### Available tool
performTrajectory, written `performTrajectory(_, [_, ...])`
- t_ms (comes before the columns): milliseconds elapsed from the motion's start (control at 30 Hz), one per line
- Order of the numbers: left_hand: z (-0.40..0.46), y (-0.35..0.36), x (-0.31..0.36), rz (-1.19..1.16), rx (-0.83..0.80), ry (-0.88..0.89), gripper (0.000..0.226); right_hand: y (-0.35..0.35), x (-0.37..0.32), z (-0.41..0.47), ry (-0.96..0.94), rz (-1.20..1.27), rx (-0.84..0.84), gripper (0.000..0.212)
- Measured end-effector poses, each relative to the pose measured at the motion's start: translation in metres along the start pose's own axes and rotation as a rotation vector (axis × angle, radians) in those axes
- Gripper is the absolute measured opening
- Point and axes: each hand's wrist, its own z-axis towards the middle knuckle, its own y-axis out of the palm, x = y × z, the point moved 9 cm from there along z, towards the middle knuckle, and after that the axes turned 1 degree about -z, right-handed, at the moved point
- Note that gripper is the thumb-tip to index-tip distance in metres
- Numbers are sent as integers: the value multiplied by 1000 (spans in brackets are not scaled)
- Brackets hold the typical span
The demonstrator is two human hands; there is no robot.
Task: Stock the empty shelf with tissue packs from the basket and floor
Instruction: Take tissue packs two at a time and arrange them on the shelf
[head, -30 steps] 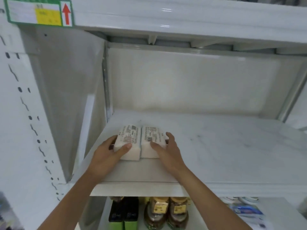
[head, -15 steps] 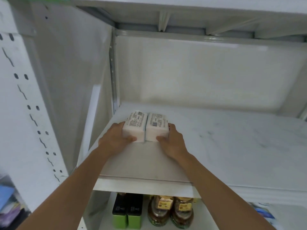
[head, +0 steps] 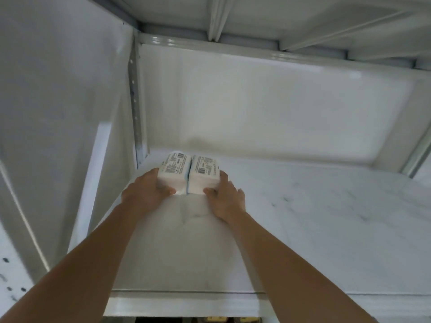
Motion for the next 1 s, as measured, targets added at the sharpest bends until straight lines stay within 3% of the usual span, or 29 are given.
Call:
performTrajectory(200, [3, 6, -14, 1, 26, -41, 107, 3, 0, 1, -30, -46, 27, 66])
performTrajectory(300, [-3, 3, -13, 23, 78, -66, 113, -1, 1, 2, -21, 10, 69, 65])
performTrajectory(500, [-34, 3, -3, 7, 29, 3, 97, -15, 11, -12, 46, 343, 195, 87])
performTrajectory(667, [-81, 4, 19, 64, 24, 147, 81, -25, 10, -57, 52, 200, 160, 36])
performTrajectory(767, [-104, -1, 22, 71, 12, 146, 72, -29, -6, -103, -93, -34, 70, 33])
performTrajectory(867, [-135, 1, 23, 151, -3, 204, 52, -34, -7, -156, -269, -68, 7, 31])
performTrajectory(1000, [-183, -8, 28, 124, 96, 253, 40, -44, 23, -238, -530, -190, 185, 39])
